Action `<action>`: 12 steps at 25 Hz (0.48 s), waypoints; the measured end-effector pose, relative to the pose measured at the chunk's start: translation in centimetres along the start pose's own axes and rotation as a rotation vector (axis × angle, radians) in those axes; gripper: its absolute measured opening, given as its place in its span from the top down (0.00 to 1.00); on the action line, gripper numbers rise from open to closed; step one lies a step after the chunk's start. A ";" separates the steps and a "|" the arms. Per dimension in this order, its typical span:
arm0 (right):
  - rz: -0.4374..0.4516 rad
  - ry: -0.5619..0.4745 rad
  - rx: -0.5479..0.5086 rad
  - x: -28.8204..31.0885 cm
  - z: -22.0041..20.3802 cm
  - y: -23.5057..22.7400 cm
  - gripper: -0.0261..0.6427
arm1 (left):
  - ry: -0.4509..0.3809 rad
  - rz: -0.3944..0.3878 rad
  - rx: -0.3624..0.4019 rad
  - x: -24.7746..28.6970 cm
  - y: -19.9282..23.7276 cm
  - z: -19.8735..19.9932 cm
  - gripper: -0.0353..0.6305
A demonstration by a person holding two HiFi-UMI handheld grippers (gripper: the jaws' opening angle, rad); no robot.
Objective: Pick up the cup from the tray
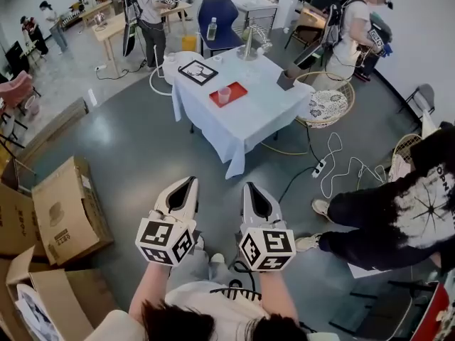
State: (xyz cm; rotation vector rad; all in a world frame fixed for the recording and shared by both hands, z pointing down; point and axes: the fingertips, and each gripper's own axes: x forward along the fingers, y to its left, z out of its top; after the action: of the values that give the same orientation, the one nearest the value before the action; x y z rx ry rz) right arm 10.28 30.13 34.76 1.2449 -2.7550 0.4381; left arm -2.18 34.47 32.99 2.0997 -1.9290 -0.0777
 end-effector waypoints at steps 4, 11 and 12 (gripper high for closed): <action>-0.004 -0.011 0.000 1.8 0.3 -0.5 0.91 | 0.009 0.001 0.005 1.6 1.3 -0.1 0.95; 0.003 -0.009 -0.020 7.4 1.8 -2.2 0.82 | 0.028 -0.026 0.002 7.5 4.2 0.4 0.95; 0.003 -0.008 -0.023 8.4 2.1 -2.5 0.81 | 0.030 -0.034 0.001 8.5 4.6 0.6 0.95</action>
State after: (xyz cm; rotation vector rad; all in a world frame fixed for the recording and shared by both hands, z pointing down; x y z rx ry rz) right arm 6.65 21.91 34.94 1.2400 -2.7609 0.4016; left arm -5.88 25.72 34.84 2.1220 -1.8772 -0.0514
